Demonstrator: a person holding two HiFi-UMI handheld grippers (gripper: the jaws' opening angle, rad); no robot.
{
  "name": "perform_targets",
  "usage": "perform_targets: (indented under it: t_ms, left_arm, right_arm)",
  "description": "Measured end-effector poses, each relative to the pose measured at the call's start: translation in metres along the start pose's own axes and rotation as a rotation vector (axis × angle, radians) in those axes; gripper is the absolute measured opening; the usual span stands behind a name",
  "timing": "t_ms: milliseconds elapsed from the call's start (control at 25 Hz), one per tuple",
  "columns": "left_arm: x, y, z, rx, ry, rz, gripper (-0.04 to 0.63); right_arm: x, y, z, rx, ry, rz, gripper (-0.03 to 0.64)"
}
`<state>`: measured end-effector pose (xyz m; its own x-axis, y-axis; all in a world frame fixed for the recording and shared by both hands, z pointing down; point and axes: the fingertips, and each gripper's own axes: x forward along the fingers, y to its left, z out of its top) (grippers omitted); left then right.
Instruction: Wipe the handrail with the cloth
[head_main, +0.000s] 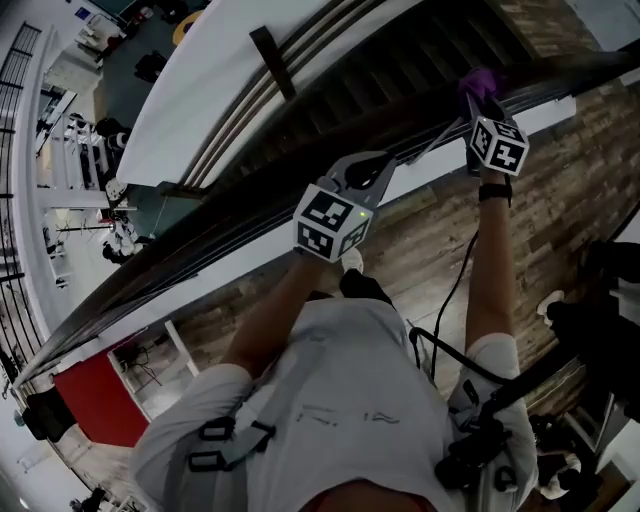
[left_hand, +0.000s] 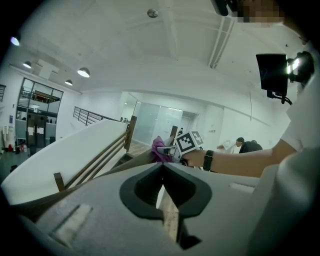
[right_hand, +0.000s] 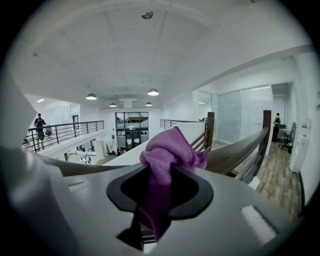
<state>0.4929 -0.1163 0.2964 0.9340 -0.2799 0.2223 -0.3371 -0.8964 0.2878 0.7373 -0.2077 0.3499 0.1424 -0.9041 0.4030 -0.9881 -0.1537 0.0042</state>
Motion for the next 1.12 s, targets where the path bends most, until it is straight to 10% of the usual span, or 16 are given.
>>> perform_targets:
  t_ms: [200,480,1120]
  left_arm:
    - [-0.041,0.018,0.015,0.0,-0.059,0.06,0.002]
    - [-0.178,0.062,0.02,-0.009,-0.146,0.198,0.002]
    - [-0.679,0.145,-0.123,-0.172,-0.3,0.975,0.002]
  right_arm:
    - [-0.001,0.033,0.008,0.023,0.021,0.023,0.107]
    - [-0.051,0.266,0.03,-0.047,-0.106,0.356,0.107]
    - [-0.256,0.821,-0.053,-0.439,-0.215,1.182,0.11]
